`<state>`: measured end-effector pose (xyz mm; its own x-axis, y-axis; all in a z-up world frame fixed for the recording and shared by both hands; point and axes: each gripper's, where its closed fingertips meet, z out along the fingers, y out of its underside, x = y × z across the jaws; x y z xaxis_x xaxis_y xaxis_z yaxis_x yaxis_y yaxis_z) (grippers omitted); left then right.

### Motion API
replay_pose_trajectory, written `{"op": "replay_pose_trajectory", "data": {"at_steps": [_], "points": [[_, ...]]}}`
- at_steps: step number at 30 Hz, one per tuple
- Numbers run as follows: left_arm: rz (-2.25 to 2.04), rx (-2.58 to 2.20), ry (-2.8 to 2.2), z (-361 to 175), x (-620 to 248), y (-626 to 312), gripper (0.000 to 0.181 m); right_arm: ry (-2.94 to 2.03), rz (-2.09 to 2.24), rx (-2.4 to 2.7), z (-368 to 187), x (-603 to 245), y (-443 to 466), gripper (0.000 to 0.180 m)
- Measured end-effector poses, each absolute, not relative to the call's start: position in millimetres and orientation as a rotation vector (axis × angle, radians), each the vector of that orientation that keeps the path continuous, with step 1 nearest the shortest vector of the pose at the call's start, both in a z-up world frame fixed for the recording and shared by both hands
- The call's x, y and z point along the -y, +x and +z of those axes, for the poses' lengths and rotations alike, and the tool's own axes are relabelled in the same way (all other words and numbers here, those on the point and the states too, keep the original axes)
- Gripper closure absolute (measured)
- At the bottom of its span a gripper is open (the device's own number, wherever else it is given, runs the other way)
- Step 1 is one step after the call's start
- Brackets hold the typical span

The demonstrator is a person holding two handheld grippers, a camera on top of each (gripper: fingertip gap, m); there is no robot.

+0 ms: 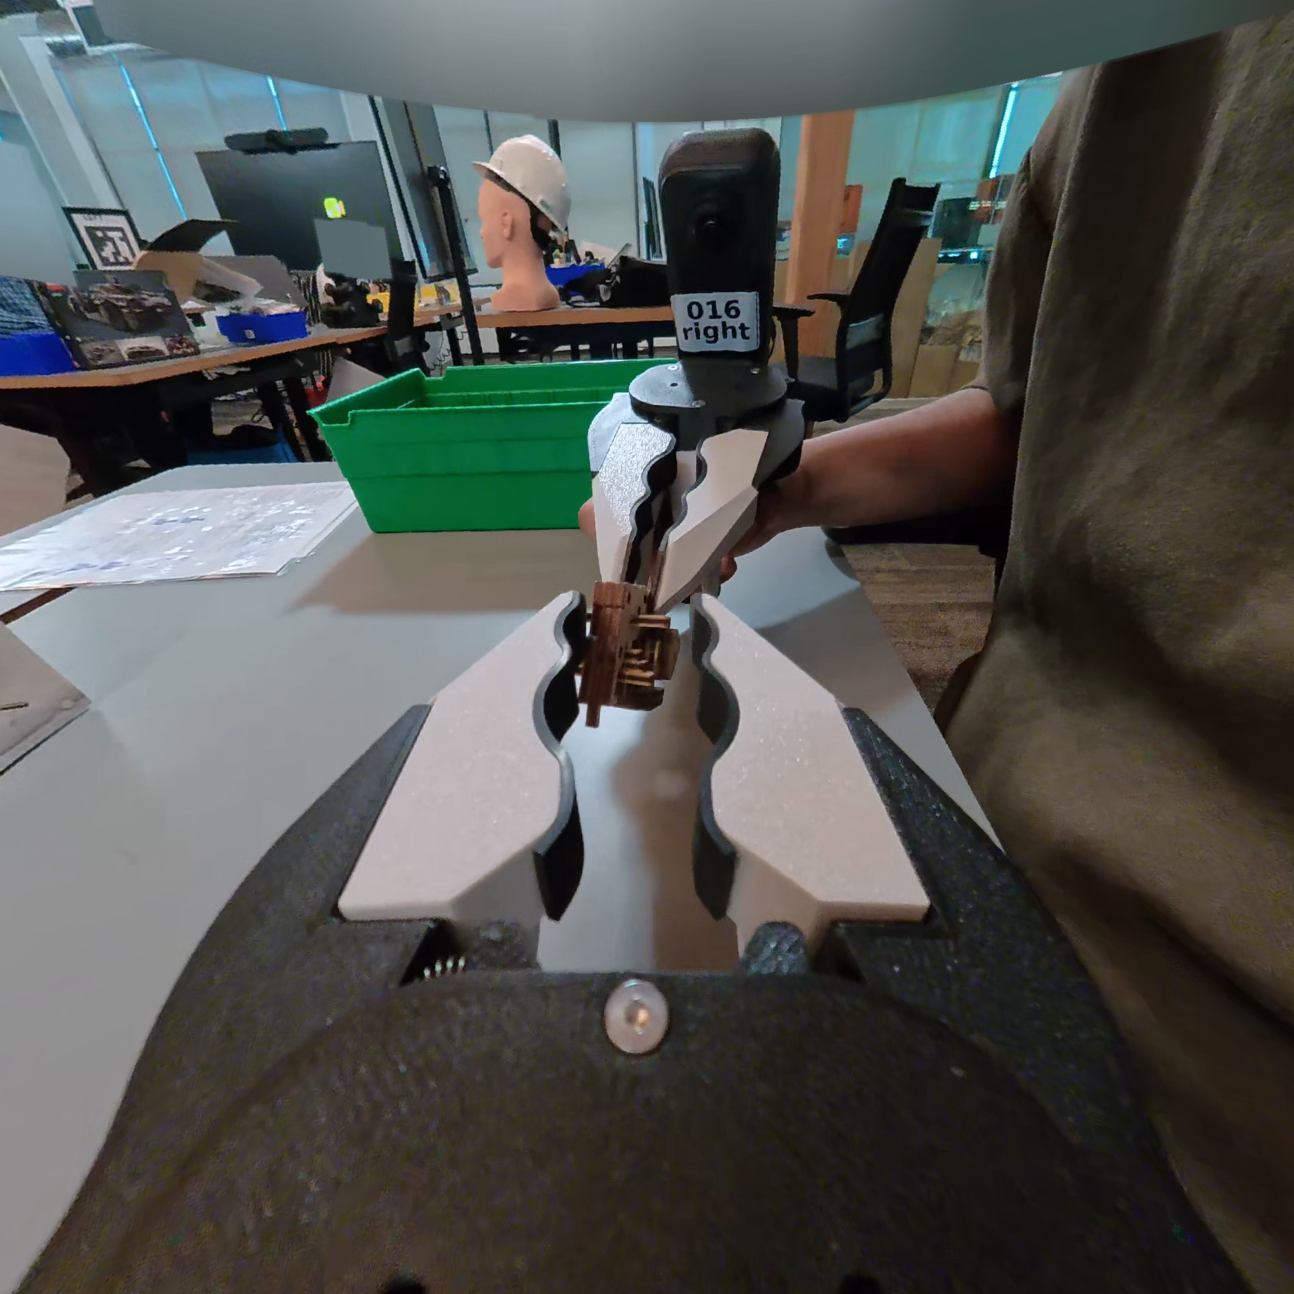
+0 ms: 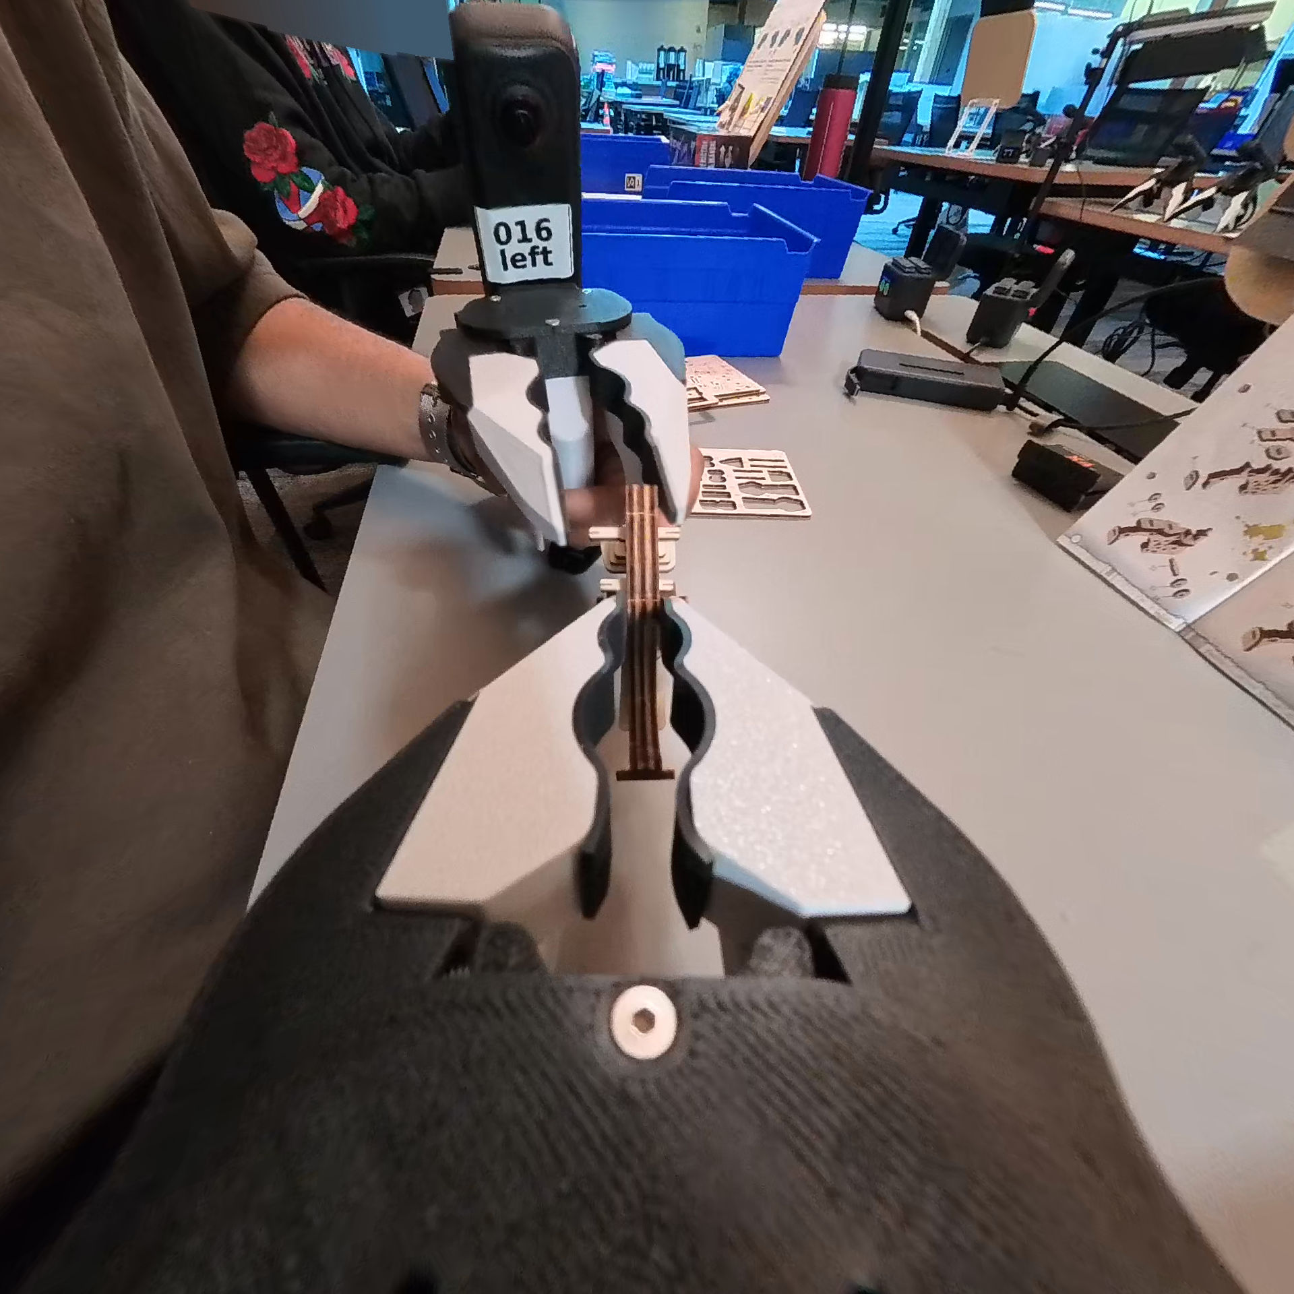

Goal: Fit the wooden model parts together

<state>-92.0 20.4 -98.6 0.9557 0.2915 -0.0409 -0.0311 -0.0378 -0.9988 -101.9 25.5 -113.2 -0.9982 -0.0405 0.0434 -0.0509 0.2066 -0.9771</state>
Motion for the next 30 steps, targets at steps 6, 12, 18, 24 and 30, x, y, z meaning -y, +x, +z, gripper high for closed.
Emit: {"op": "replay_pose_trajectory", "data": {"at_steps": [6, 12, 18, 24, 30], "points": [[0.266, 0.212, -1.589, -98.4, -18.7, -93.8, 0.161, 0.101, 1.99, 2.42, -109.7, -26.0, -100.6, 0.173], [0.254, 0.212, -1.582, -97.1, -18.2, -93.2, 0.162, 0.089, 2.032, 2.409, -104.8, -26.8, -100.1, 0.173], [0.245, 0.203, -1.585, -98.0, -19.0, -91.3, 0.156, 0.075, 2.034, 2.422, -106.2, -26.7, -101.3, 0.173], [0.305, 0.176, -1.665, -101.7, -18.6, -90.8, 0.148, 0.116, 1.949, 2.426, -112.8, -27.5, -103.3, 0.173], [0.434, 0.093, -1.792, -112.7, -6.1, -88.5, 0.15, 0.352, 1.736, 2.323, -118.9, -25.2, -95.0, 0.173]]}}
